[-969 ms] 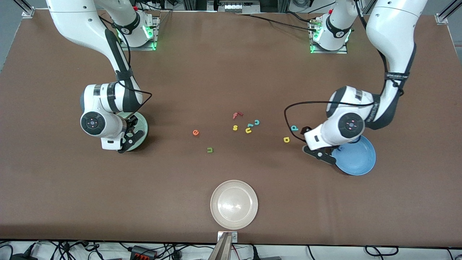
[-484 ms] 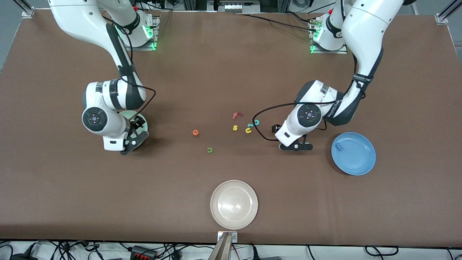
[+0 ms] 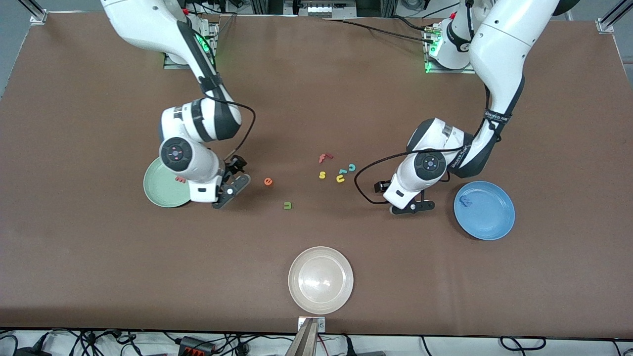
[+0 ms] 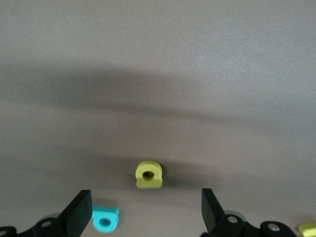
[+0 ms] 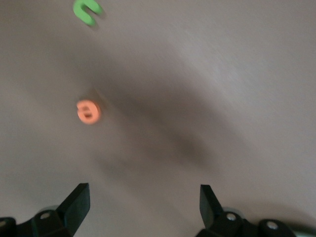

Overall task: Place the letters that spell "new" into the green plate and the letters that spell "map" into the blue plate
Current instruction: 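Grasp the orange a with the right gripper while the left gripper grasps the yellow a, then drop the orange a on the green plate while the left gripper drops its a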

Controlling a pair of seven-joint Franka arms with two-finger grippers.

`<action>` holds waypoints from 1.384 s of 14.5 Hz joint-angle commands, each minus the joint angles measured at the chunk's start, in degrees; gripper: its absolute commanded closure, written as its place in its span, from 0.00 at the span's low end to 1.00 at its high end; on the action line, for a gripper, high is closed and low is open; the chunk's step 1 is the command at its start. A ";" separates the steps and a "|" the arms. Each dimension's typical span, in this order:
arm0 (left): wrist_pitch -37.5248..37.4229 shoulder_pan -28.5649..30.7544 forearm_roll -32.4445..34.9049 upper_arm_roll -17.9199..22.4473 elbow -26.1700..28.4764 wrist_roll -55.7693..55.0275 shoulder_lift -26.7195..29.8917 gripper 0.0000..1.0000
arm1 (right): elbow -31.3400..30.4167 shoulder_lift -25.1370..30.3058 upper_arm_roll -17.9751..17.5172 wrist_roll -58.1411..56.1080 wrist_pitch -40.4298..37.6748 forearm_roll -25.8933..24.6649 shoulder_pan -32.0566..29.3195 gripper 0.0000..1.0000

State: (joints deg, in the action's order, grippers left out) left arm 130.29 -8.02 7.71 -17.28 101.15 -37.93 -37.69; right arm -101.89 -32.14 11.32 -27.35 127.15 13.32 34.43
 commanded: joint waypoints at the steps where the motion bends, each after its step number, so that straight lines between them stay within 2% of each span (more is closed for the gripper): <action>1: 1.73 -0.24 0.99 -0.30 1.07 -1.09 -0.11 0.32 | 2.83 -4.32 0.28 3.43 3.45 1.18 3.26 0.14; 2: 1.81 -0.33 1.08 -0.21 1.16 -0.92 -0.19 0.41 | 4.14 -5.47 0.28 3.96 4.33 1.18 3.88 0.16; 3: 1.81 -0.24 1.08 -0.21 1.07 0.57 -0.46 0.44 | 5.20 -6.35 0.28 4.06 4.51 1.27 4.58 0.20; 4: 1.90 0.37 1.08 -0.30 1.07 3.45 -0.55 0.44 | 5.90 -7.05 0.28 4.06 4.60 1.18 5.37 0.25; 7: 3.39 0.64 0.99 -0.30 1.25 6.21 -1.33 0.45 | 6.70 -8.29 0.37 3.97 4.78 0.92 6.87 0.29; 10: 6.20 0.63 0.99 -0.30 2.56 6.47 -1.69 0.54 | 6.35 -8.47 0.37 5.98 4.87 0.83 8.28 0.32; 11: 6.99 0.63 0.99 -0.21 3.09 6.56 -1.69 0.62 | 6.09 -8.47 0.37 6.77 4.78 0.83 8.98 0.32; 13: 7.00 0.72 0.99 -0.30 3.27 6.64 -1.43 0.85 | 6.09 -8.64 0.54 7.05 4.87 0.39 9.69 0.37; 14: 6.56 0.72 0.99 -0.30 3.18 6.64 -1.08 0.90 | 6.09 -8.99 0.63 7.05 4.95 0.04 9.69 0.37; 16: 4.38 0.81 0.99 -0.12 3.09 6.73 0.24 0.95 | 5.91 -9.43 0.72 6.96 6.00 -1.45 9.69 0.38; 18: -1.76 0.81 0.99 0.23 2.04 7.78 3.04 0.95 | 5.30 -9.52 0.90 6.96 6.36 -1.81 9.69 0.38; 20: -7.04 2.38 1.08 1.72 0.99 14.25 5.42 0.95 | 4.59 -9.52 0.99 6.96 6.36 -1.81 9.69 0.38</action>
State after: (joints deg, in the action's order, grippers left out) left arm 128.34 -7.28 7.94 -16.81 102.06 -29.41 -36.24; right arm -96.49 -41.77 11.90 -20.98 132.74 12.31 43.63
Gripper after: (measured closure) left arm 0.727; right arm 0.374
